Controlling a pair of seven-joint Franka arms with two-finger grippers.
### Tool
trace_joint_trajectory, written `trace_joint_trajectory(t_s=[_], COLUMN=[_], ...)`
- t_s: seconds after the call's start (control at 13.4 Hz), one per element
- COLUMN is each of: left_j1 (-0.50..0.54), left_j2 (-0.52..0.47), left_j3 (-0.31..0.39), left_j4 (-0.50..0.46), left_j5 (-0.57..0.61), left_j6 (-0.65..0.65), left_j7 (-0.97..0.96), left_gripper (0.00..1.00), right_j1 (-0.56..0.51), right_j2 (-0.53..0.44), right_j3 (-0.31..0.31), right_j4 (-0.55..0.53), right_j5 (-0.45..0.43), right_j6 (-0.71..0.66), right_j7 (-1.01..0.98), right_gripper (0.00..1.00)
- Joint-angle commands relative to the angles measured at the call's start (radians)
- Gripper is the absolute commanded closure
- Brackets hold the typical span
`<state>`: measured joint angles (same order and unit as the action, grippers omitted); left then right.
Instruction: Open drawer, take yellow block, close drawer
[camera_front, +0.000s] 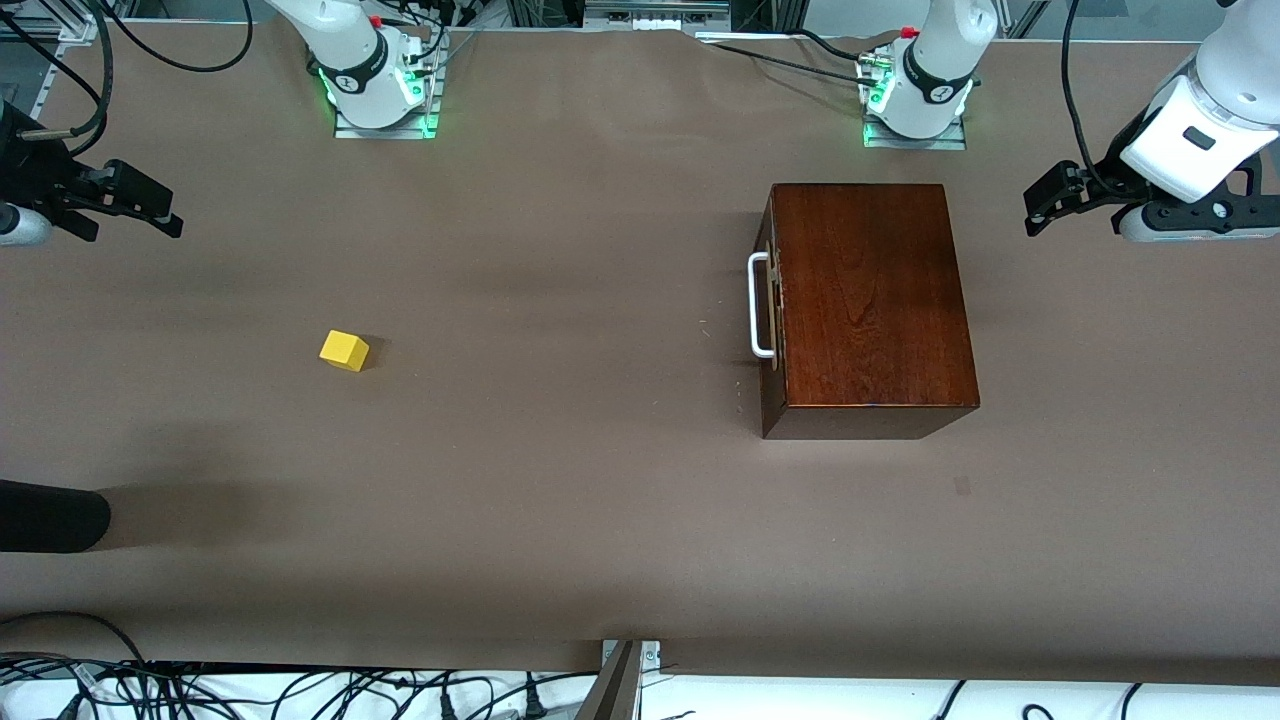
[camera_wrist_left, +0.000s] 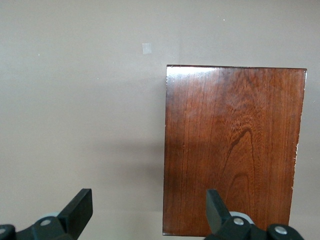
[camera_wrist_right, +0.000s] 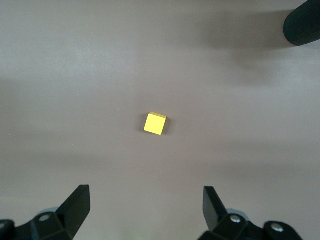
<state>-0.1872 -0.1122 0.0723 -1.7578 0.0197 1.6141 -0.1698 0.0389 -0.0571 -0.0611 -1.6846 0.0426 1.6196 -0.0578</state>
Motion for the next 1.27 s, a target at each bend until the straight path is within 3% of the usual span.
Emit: trace_joint_trajectory(t_s=[0.0,1.2], left_j1=[0.011,0.02], left_j2=[-0.009,-0.009], left_j3=[-0.002,0.003], left_j4=[0.005,0.021], left_j5=[-0.02,-0.02], left_j6=[-0.01,-0.016], left_j7=[0.015,0.013], left_gripper=[0.0,0.0], right_j1=[-0.013,-0.013], right_j2=[0.005,0.011], right_j3=[0.01,0.004], right_j4=[0.023,0.02], right_j5=[0.003,0.0], right_j6=[-0.018,-0.018], right_j7=[-0.023,-0.023], right_gripper=[0.0,0.0])
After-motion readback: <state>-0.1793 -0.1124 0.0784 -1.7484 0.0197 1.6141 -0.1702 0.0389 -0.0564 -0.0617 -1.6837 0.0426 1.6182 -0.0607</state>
